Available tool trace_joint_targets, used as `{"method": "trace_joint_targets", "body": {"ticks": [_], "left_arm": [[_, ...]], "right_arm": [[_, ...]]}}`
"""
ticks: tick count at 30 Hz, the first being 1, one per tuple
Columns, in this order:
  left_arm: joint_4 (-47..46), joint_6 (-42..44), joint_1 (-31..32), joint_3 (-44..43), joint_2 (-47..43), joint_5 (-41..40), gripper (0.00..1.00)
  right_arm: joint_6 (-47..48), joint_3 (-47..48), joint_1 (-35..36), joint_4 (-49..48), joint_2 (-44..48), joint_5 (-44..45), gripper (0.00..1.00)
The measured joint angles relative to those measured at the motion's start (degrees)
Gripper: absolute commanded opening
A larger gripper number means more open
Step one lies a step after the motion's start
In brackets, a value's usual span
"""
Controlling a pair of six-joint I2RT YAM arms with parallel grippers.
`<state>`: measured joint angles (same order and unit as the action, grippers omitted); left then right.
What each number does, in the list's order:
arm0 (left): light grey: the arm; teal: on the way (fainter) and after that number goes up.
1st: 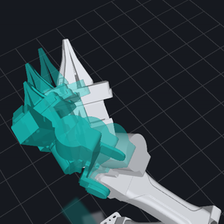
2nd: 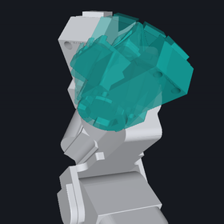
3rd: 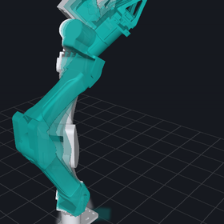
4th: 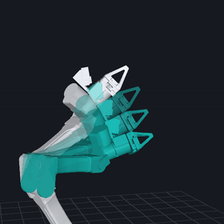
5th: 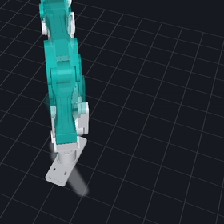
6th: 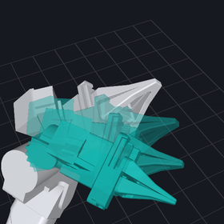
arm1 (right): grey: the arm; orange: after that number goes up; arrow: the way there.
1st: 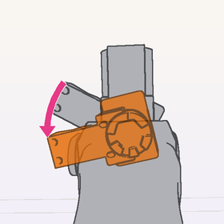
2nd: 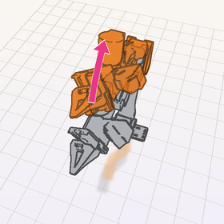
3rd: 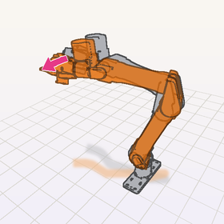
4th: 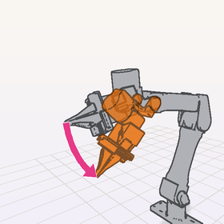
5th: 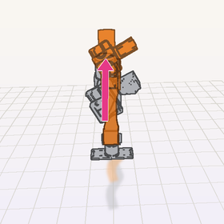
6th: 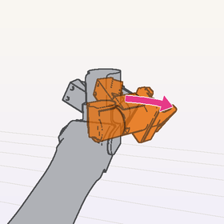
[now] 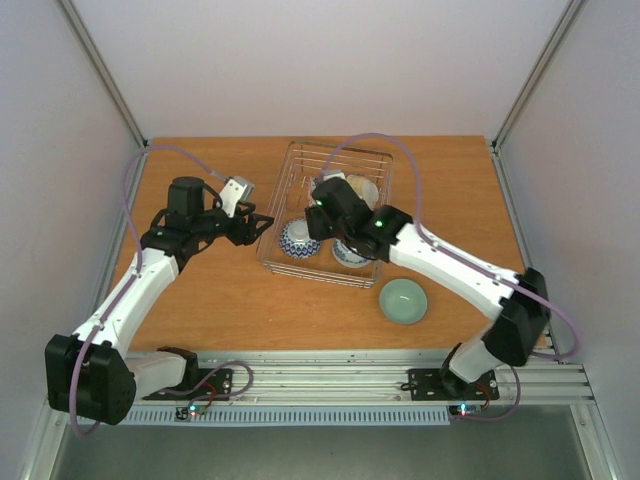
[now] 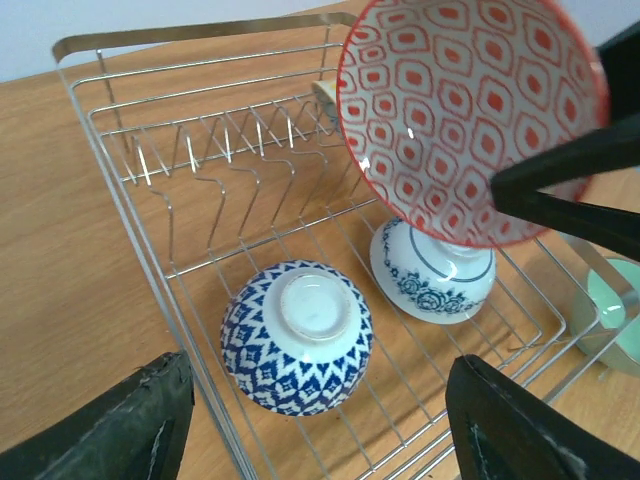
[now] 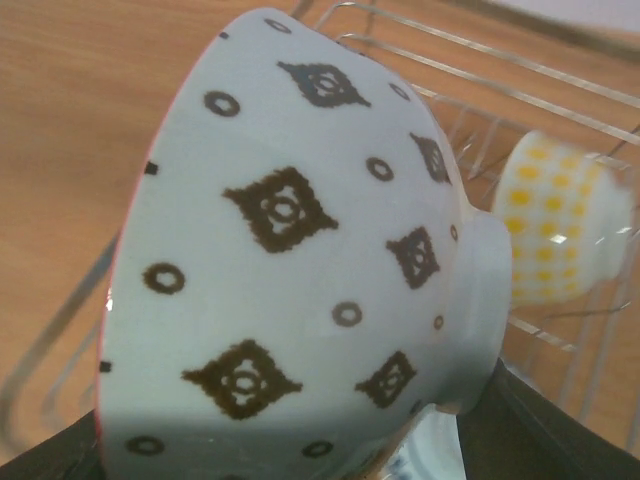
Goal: Load the bowls into the dish rack
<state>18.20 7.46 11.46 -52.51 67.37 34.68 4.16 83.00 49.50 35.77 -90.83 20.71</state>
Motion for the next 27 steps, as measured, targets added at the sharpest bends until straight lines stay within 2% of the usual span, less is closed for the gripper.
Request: {"method": "trace_joint_targets", "body": {"ticks": [3, 12, 18, 27], "left_arm": [[-0.2, -0.3, -0.2, 0.0, 0.0, -1.0, 0.71], [-0.2, -0.4, -0.5, 0.0, 0.2, -1.3, 0.70], [-0.2, -0.4, -0.5, 0.0, 0.5, -1.0, 0.70], [-0.2, -0.4, -0.6, 0.0, 1.1, -0.2, 0.70]], "right_arm": [[3.8, 6.8, 0.0, 3.1, -7.5, 7.6, 0.01], [11.4, 18.9, -0.2, 7.7, -20.9, 22.3, 0.01], [14.7, 22.9, -1.1, 8.4, -27.4, 26.4, 0.01], [17.0, 24.7, -3.5, 7.3, -32.2, 26.7, 0.01]]}}
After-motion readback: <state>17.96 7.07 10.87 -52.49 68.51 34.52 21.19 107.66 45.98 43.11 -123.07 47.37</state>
